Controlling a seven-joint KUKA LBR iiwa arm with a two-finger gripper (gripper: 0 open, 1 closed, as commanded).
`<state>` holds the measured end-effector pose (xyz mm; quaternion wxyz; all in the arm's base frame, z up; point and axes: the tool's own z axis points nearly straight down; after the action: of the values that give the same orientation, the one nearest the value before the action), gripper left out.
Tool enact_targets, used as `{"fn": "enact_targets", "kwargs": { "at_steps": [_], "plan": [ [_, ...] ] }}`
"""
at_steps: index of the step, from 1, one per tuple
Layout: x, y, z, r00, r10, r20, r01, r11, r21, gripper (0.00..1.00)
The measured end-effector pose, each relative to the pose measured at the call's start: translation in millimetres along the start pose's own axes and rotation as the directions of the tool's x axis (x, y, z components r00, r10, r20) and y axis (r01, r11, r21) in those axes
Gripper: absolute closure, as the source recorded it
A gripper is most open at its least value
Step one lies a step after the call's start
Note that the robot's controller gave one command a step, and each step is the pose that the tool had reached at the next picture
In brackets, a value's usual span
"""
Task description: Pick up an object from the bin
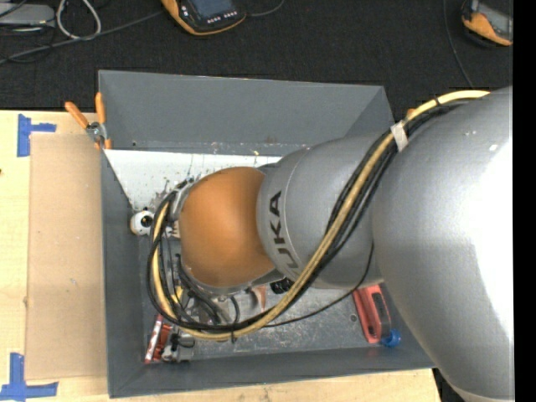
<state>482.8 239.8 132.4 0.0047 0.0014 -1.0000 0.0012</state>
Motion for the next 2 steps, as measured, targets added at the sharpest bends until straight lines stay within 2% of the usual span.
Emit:
{"fn": "enact_targets", "kwargs": {
  "at_steps": [1, 2],
  "plan": [
    [-2.6, -1.4, -4.2, 1.0, 0.005, 0.007, -0.005, 1.0, -0.002, 0.0],
    [-58.6, -9.7, 54.7, 0.957, -0.29, 0.011, 0.29, 0.957, -0.001, 0.0]
  ]
}}
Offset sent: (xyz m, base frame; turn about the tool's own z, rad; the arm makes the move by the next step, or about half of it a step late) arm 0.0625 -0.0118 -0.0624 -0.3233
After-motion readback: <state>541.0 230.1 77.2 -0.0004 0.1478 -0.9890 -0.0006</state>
